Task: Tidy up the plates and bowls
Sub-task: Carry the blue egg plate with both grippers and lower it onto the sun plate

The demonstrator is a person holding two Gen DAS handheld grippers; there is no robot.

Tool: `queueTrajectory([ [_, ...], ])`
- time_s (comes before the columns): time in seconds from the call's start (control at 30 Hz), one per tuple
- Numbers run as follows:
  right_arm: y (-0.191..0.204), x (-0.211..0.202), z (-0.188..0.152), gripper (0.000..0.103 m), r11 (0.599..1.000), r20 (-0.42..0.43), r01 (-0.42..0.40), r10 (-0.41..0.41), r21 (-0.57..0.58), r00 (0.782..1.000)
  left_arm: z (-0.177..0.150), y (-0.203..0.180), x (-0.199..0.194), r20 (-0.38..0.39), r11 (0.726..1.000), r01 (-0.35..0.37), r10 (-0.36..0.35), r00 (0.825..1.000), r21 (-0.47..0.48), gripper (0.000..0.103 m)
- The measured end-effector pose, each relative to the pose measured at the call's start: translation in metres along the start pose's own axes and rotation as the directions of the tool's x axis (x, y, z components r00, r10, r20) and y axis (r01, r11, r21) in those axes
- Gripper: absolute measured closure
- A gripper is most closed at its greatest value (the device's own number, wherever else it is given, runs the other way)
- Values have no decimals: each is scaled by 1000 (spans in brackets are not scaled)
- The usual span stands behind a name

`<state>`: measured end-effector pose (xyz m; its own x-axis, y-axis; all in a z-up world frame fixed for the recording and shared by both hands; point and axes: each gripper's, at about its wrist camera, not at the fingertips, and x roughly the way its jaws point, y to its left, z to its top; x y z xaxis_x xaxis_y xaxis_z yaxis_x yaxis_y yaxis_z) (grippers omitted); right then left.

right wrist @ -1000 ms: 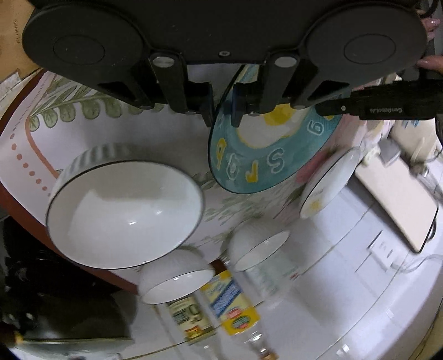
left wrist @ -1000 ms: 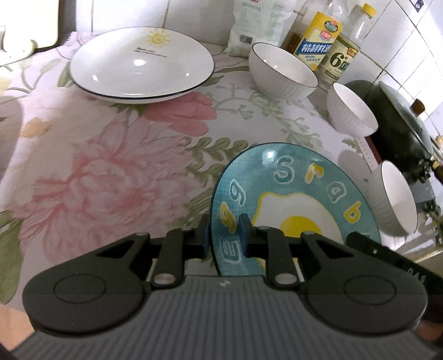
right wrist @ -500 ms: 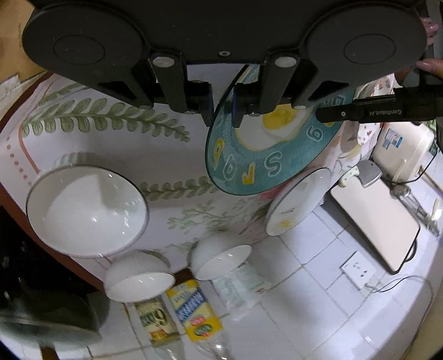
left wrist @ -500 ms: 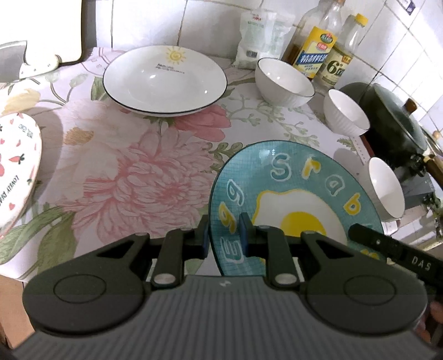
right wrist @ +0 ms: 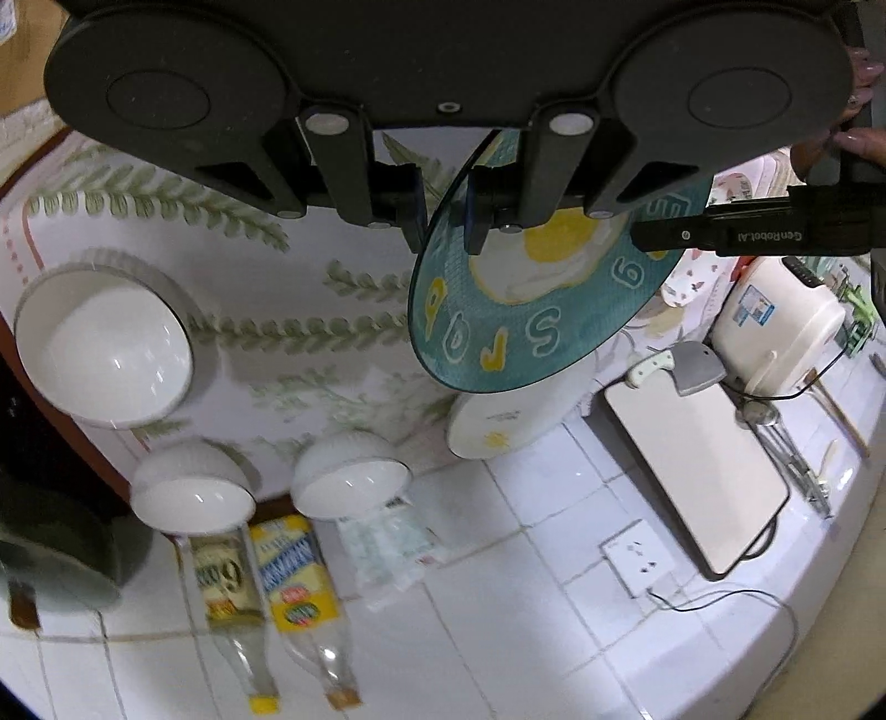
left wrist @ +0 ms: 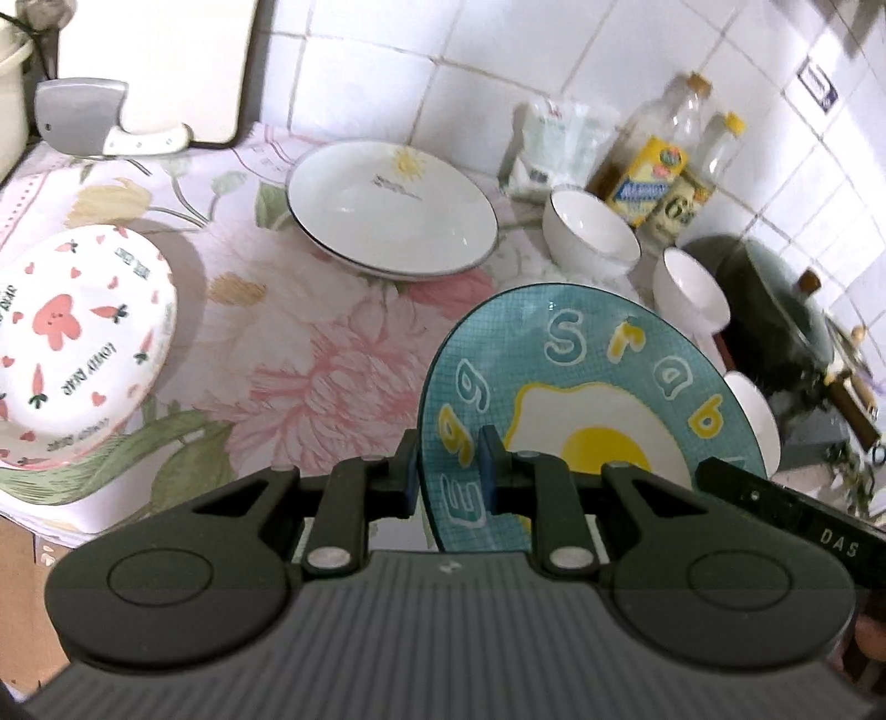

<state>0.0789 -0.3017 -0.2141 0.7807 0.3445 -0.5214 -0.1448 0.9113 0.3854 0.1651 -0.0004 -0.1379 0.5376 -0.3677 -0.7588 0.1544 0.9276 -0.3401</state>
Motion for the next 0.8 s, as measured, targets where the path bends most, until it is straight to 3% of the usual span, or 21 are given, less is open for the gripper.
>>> queueTrajectory([
  [0.33,24,15,43,84,999,-35,-37,37,-9,999,42,12,-11,55,1000,-25,26,998,-10,84],
  [0.8,40,92,103,83,996,-77,-74,71,-41,995,113,41,26,79,994,-98,101,992,-39,83],
])
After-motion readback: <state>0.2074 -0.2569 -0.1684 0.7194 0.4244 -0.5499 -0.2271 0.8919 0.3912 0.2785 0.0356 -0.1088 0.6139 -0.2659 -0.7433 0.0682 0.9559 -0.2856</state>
